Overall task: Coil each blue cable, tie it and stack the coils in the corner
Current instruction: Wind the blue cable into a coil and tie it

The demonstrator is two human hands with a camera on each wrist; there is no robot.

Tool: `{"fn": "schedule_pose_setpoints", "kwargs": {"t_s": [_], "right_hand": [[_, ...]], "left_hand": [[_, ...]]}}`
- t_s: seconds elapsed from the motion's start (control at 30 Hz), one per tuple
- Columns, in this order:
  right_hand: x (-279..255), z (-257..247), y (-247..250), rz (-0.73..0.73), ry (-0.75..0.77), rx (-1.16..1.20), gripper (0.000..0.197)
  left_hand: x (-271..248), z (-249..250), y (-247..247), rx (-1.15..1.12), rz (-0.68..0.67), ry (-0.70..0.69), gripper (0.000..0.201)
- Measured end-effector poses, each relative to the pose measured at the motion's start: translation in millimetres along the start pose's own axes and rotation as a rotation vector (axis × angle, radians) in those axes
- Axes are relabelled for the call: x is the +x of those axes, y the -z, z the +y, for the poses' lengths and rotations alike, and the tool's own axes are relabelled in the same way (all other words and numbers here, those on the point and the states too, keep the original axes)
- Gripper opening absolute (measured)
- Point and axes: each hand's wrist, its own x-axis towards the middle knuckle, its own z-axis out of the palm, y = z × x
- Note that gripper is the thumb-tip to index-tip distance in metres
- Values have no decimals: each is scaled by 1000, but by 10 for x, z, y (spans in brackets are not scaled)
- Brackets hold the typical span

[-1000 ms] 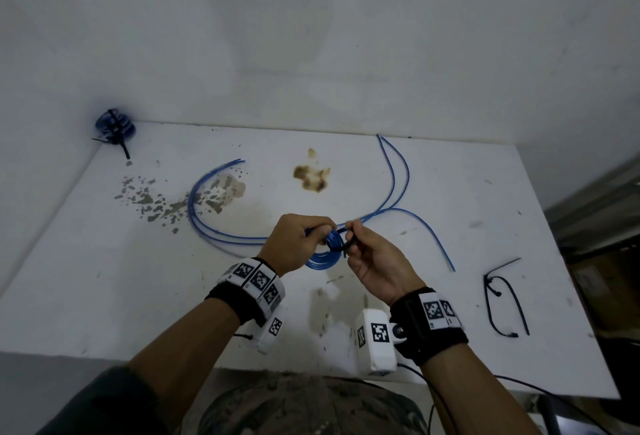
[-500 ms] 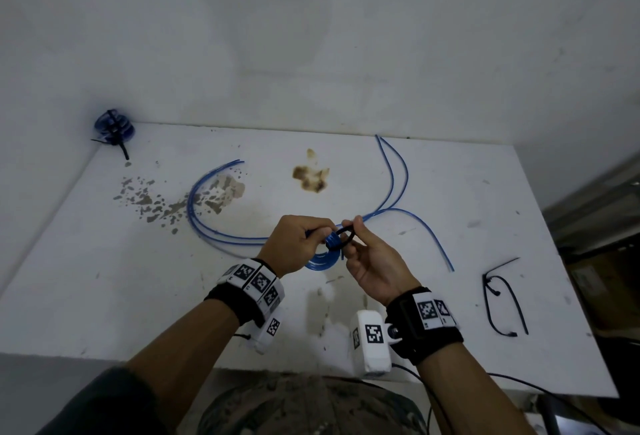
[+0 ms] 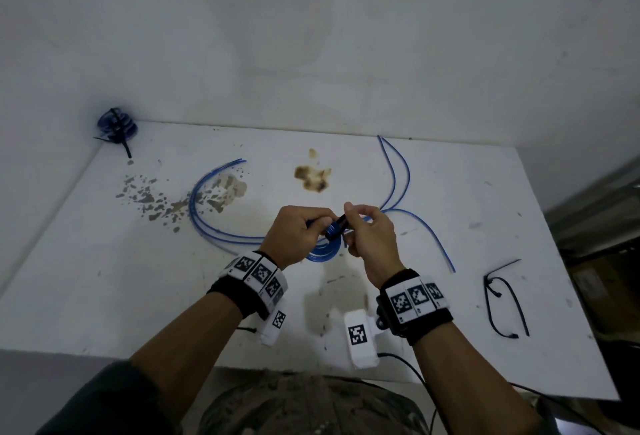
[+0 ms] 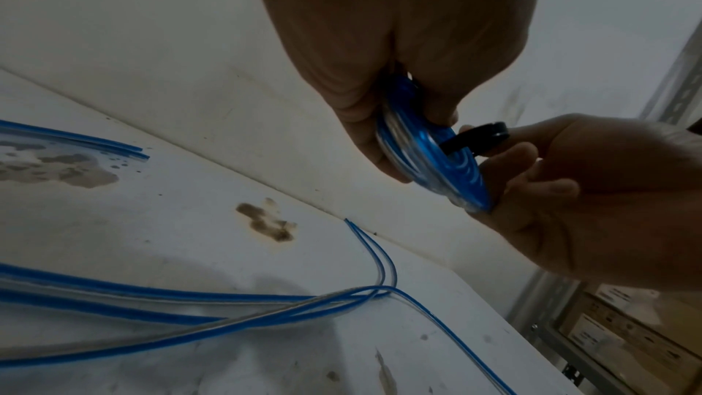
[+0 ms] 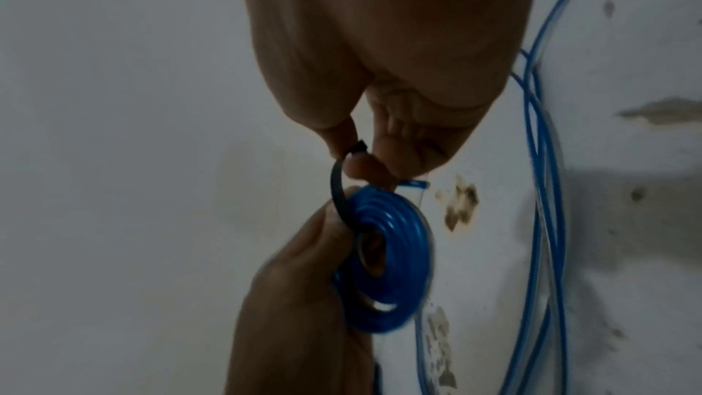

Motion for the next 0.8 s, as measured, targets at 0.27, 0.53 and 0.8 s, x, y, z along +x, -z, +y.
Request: {"fn": "schedule_pose_setpoints", "kwargs": {"t_s": [0.27, 0.53, 0.8], "right_hand": [[-20, 1, 32, -179, -206, 219, 18], [-84, 95, -42, -113, -7, 281, 19], [-110, 54, 71, -311, -138, 439, 29]], "left_hand": [[34, -3, 61, -15, 51, 19, 22], [45, 73, -44, -83, 47, 12, 21], [50, 48, 57, -71, 52, 16, 22]]}}
